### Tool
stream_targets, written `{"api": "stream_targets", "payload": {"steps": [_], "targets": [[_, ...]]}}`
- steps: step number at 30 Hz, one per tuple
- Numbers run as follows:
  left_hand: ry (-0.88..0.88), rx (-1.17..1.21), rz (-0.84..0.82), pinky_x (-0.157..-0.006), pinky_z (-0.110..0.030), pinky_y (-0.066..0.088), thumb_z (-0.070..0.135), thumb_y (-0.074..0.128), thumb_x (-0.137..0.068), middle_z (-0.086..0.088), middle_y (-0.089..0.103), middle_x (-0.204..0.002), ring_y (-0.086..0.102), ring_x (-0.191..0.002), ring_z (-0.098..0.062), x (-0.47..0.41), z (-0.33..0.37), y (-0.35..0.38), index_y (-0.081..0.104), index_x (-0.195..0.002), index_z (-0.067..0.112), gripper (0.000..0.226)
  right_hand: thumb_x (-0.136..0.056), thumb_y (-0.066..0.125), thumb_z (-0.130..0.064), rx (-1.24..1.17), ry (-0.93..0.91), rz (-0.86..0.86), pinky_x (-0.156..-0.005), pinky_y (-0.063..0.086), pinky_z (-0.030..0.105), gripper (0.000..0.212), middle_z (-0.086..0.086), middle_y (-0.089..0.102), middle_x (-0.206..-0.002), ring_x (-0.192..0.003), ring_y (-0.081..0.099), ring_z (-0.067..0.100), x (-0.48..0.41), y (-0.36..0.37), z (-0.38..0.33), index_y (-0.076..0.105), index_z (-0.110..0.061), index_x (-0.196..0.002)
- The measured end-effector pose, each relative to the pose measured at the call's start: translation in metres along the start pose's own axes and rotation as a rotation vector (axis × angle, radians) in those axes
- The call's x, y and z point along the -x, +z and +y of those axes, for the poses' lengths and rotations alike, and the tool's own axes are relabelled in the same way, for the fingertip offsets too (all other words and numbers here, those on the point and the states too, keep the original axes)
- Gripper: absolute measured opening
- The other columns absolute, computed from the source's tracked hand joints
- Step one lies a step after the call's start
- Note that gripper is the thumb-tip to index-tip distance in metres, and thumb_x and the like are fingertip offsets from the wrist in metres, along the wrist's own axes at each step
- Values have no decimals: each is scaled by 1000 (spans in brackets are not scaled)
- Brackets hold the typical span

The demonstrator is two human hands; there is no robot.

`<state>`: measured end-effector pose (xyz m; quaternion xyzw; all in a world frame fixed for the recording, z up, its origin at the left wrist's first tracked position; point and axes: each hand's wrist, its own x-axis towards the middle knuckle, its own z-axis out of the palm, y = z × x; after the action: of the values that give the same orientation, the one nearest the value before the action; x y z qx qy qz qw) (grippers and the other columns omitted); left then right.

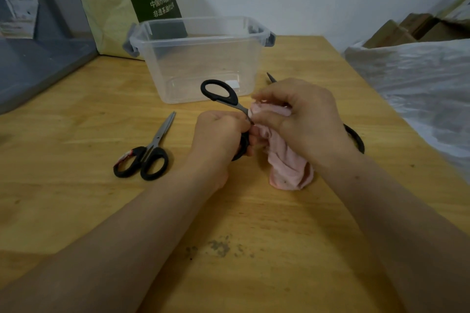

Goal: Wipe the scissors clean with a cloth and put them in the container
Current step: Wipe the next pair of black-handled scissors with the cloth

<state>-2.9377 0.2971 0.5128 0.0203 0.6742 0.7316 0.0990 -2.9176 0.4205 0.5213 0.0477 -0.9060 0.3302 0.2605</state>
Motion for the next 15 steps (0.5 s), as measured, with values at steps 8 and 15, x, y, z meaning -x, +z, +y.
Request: {"api": "stream_targets", "payload": {"steps": [8,15], "targets": [[-35,66,59,-42,-22,45,-10,53,-84,-10,58,-57,52,-44,-16,-1,3,-1,60,-87,-1,12,-85,65,-9,228,-100,-185,-90,45,36,13,-2,65,-106,-102,58,18,-1,0,7,76,-12,-93],[-19,30,15,-44,-23,46,-9,52,-87,-10,59,-60,53,-48,-16,-1,0,-1,59,-95,-2,13,-83,69,-18,16,5,142,-85,48,35,11,-8,66,-92,-95,59,12,0,-5,10,74,-22,-93]]}}
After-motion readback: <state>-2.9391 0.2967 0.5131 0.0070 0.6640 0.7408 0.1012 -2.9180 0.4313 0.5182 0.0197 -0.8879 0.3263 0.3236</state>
